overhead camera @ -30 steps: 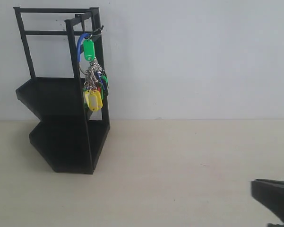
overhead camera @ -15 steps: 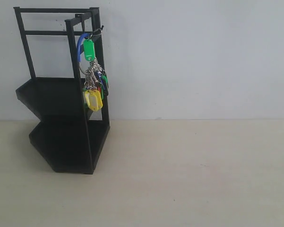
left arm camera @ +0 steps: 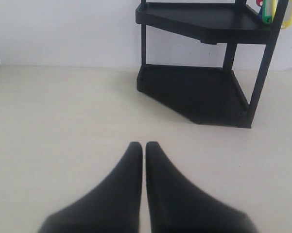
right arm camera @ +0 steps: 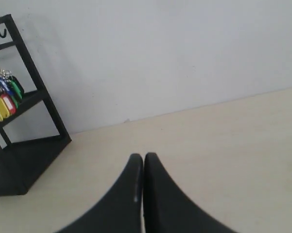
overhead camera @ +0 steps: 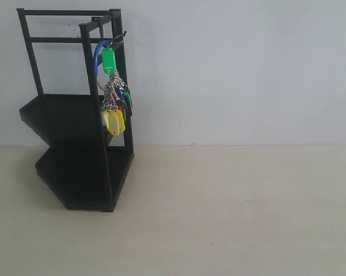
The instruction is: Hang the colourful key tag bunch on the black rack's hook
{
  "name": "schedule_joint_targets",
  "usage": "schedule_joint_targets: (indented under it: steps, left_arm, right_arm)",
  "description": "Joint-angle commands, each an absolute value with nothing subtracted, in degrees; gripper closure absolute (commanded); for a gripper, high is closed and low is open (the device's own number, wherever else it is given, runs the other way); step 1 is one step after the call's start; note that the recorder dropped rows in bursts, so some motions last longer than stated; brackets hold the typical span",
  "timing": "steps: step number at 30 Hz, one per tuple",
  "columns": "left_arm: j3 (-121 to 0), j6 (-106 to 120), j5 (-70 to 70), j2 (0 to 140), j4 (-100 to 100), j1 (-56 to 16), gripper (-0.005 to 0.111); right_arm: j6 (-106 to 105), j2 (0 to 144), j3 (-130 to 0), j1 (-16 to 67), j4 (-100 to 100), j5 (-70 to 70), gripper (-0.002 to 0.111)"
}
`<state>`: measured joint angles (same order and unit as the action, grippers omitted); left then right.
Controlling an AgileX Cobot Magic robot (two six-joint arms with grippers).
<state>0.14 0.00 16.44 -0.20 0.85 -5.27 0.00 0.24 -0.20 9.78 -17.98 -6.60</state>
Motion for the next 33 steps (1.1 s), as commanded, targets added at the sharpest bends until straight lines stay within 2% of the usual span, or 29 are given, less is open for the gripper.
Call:
schedule_joint_targets:
  steps: [1, 8, 16, 23, 33]
  left_arm:
    - [0.00, 0.00, 16.32, 0.00, 1.01, -5.15, 0.102]
    - [0.00, 0.00, 16.32, 0.00, 1.01, -5.15, 0.102]
    - [0.00, 0.00, 16.32, 0.00, 1.01, -5.15, 0.102]
    - [0.00, 0.00, 16.32, 0.00, 1.01, -5.15, 0.102]
    - [0.00, 0.00, 16.32, 0.00, 1.01, -5.15, 0.102]
  right_arm:
    - [-3.88, 0.00, 0.00, 9.67, -15.68, -13.38, 0.108]
    - [-4.01, 0.00, 0.00, 9.67, -9.12, -19.50, 0.108]
    - [-3.51, 0.00, 0.00, 9.54, -9.83, -19.72, 0.108]
    - [-3.51, 0.00, 0.00, 3.68, -9.93, -19.76, 0.108]
    - [-3.51, 0.00, 0.00, 3.56, -9.93, -19.76, 0.108]
